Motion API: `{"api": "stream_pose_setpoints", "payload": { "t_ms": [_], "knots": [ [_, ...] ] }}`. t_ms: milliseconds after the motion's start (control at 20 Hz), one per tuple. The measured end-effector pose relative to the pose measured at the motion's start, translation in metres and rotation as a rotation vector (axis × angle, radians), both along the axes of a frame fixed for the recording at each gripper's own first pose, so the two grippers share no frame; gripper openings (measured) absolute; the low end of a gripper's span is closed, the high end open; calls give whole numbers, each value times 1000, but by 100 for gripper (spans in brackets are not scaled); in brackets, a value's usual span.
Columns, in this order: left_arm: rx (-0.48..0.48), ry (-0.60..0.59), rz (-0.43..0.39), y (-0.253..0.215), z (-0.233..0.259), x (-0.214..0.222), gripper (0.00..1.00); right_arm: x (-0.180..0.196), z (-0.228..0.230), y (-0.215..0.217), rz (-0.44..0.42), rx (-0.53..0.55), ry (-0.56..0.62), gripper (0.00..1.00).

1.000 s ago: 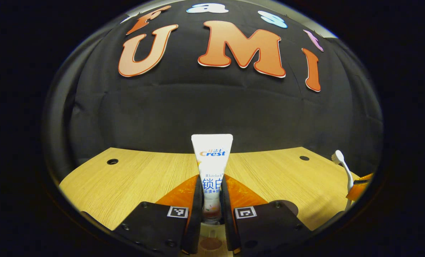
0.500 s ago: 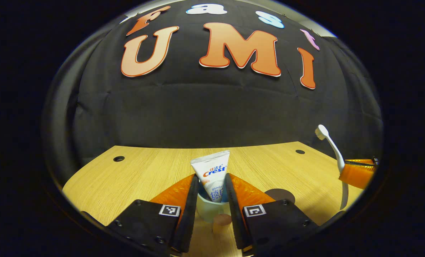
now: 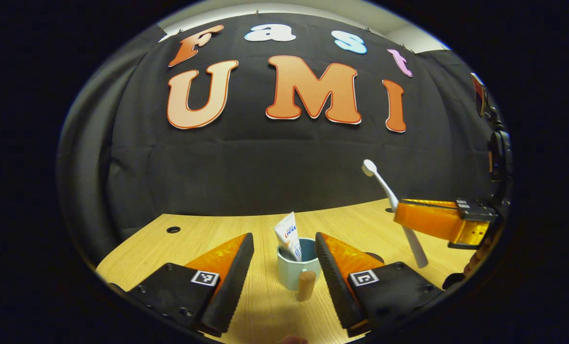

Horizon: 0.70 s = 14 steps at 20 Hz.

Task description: Put the toothbrush and toothpaste on the desktop into the cup, then pick up the cup and place it on the coaster on the desktop.

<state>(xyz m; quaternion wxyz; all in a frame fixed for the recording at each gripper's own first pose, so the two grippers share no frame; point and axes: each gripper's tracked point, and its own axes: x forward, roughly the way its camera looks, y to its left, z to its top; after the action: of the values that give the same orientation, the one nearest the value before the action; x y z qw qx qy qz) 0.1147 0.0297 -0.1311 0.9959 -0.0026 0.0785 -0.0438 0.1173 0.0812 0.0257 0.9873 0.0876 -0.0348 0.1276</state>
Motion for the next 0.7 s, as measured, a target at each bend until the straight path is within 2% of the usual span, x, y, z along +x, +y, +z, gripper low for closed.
{"api": "stream_pose_setpoints", "payload": {
  "t_ms": [50, 100, 400, 650, 700],
  "knots": [
    [0, -3, 1, 3, 1, -6, 90, 0, 4, 6, 19, 10, -19, 5],
    [-1, -6, 3, 6, 0, -11, 90, 1, 8, 12, 36, 22, -39, 5],
    [-10, -11, 45, 39, -13, -36, 90, 12, 25, 32, 100, 139, -91, 5],
    [-32, 29, 118, 77, -38, -51, 90, 35, 33, 41, 106, 186, -132, 5],
    [-34, 35, 130, 81, -42, -53, 88, 41, 33, 43, 105, 199, -137, 5]
  ]
}}
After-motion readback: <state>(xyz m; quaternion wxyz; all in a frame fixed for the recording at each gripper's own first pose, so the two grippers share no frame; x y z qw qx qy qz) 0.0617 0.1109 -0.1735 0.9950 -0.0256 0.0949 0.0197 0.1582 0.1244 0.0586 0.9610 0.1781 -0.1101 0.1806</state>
